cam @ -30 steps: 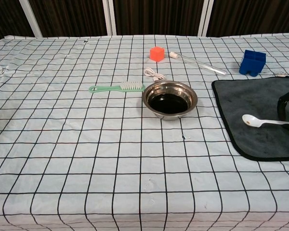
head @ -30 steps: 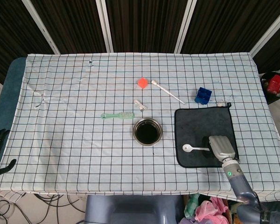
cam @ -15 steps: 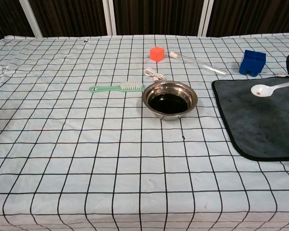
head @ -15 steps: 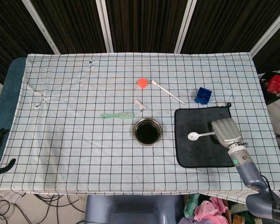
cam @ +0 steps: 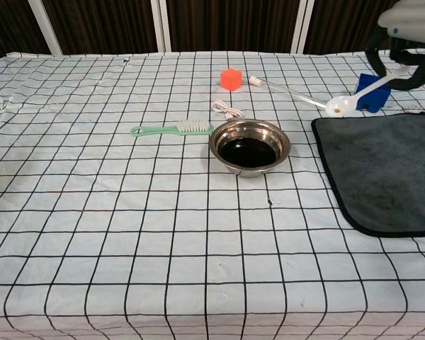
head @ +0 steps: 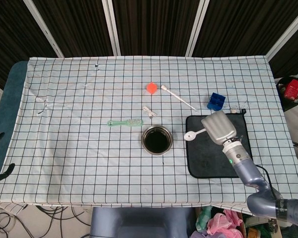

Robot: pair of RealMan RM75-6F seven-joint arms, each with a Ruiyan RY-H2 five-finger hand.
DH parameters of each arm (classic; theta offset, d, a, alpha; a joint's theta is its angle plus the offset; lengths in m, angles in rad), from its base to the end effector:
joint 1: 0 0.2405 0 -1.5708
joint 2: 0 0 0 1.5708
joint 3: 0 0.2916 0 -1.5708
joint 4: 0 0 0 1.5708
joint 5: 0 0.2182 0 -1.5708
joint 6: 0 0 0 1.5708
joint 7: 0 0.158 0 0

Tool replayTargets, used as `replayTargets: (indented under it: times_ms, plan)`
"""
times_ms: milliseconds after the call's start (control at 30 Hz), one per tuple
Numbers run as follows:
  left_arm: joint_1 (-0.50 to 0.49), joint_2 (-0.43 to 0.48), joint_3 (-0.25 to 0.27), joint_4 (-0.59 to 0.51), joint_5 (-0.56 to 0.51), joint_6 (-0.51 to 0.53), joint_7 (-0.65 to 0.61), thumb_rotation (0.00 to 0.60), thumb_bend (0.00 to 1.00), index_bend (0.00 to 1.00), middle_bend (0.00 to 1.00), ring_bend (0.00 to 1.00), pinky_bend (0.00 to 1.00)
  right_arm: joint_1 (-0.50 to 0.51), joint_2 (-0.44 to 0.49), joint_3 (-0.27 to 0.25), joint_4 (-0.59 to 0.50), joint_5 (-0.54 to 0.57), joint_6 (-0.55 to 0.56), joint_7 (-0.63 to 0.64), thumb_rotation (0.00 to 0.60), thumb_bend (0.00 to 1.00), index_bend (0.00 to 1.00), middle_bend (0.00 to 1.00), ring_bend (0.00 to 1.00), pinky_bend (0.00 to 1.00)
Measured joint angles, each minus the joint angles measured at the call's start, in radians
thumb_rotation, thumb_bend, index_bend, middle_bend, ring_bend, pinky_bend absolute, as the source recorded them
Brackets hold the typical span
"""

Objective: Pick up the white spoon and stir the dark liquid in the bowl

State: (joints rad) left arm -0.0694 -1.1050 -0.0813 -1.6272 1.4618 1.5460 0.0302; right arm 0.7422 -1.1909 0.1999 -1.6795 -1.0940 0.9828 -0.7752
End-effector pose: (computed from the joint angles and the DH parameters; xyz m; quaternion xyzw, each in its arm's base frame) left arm -0.3457 0.1990 0.1866 -0.5662 -0.3648 -0.3976 0.6231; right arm -0.1757 -0.4002 0.0974 0.7864 -0.1547 0.2540 0.5413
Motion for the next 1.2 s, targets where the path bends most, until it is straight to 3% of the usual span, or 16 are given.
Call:
replayTargets:
  times_ms: [367,700,967,1200]
  plan:
    - [0.004,0.004,-0.010,0.012,-0.017,-0.005,-0.033,0.600,0.24,0.09,0.05,0.01,0.00,0.077,-0.210,0.009,0.139,-0.105,0.134,-0.119,0.600,0.35,0.62,0.87,1.00,1.00]
    - [0.006,0.016,-0.018,0.009,-0.035,-0.010,-0.049,0.600,0.24,0.09,0.05,0.01,0.00,0.119,-0.314,0.006,0.268,-0.236,0.200,-0.106,0.600,0.35,0.63,0.87,1.00,1.00]
    - [0.008,0.018,-0.020,0.003,-0.042,-0.011,-0.042,0.600,0.24,0.09,0.05,0.01,0.00,0.114,-0.380,-0.059,0.375,-0.398,0.266,-0.033,0.600,0.35,0.64,0.87,1.00,1.00]
    - [0.007,0.018,-0.021,-0.001,-0.047,-0.015,-0.036,0.600,0.24,0.09,0.05,0.01,0.00,0.099,-0.435,-0.092,0.483,-0.470,0.310,0.008,0.600,0.35,0.65,0.87,1.00,1.00]
